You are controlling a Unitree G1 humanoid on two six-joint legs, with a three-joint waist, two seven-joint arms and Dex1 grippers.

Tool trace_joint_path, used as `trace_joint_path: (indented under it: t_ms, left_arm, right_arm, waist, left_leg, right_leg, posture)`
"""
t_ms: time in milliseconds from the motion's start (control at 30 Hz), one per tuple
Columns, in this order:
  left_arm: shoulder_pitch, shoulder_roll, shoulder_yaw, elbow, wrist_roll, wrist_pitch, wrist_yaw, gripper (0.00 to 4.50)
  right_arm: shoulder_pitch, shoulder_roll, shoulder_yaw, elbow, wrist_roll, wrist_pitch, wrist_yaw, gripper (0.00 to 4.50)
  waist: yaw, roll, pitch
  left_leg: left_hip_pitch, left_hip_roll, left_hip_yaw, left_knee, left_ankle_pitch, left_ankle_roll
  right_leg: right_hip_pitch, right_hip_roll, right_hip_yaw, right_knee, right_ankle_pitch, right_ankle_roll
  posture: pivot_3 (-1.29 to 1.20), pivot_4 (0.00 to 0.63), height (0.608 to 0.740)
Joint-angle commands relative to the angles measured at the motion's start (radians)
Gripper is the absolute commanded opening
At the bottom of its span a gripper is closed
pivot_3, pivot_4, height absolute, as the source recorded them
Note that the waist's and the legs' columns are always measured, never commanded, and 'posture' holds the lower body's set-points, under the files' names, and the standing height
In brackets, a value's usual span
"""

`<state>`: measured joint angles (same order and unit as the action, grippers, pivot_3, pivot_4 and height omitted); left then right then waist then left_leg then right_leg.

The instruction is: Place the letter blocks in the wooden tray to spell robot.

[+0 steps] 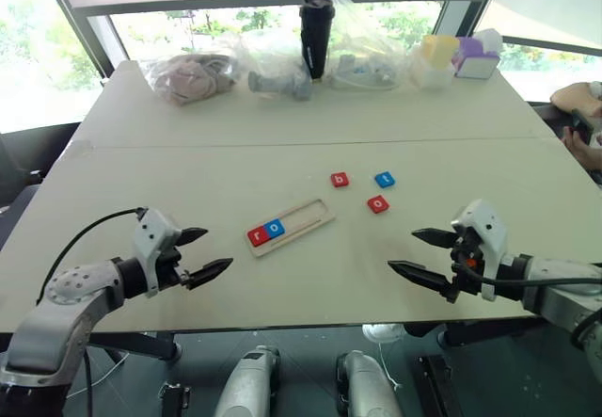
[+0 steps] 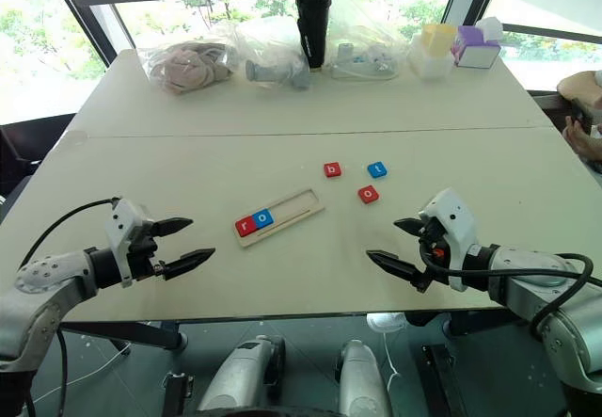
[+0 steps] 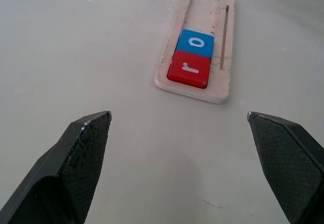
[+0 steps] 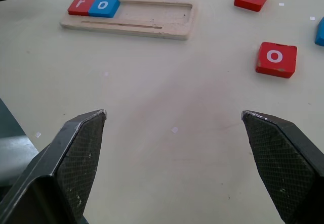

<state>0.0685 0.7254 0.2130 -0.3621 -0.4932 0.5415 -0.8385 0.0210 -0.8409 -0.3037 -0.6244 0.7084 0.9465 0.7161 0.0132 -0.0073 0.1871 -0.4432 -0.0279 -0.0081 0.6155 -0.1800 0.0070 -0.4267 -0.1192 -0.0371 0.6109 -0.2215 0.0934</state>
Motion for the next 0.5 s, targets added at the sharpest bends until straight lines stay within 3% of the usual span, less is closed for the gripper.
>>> trace_joint_path:
  t_ms: [33, 500]
  left_arm:
    - [0.001, 0.003, 0.033, -0.033, -0.015, -0.013, 0.008, 4.5]
    - [0.004, 0.006, -0.001, -0.042, 0.055, -0.014, 0.07, 4.5]
  right_arm:
    - [-0.02, -0.009, 0.009, -0.004, -0.002, -0.03, 0.009, 4.43]
    - [-0.042, -0.019, 0.068, 0.037, -0.05, -0.084, 0.018, 4.43]
  waist:
    - [0.0, 0.0, 0.0]
    - [0.001, 0.0, 0.0]
  left_leg:
    - [0.0, 0.0, 0.0, 0.0, 0.0, 0.0]
    - [0.0, 0.002, 0.002, 0.0, 0.0, 0.0]
  right_leg:
    - [0.0, 0.0, 0.0, 0.0, 0.0, 0.0]
    - [-0.001, 0.0, 0.0, -0.001, 0.0, 0.0]
  posture:
    - [0.0, 0.15, 0.74]
    - [0.0, 0.15, 0.74]
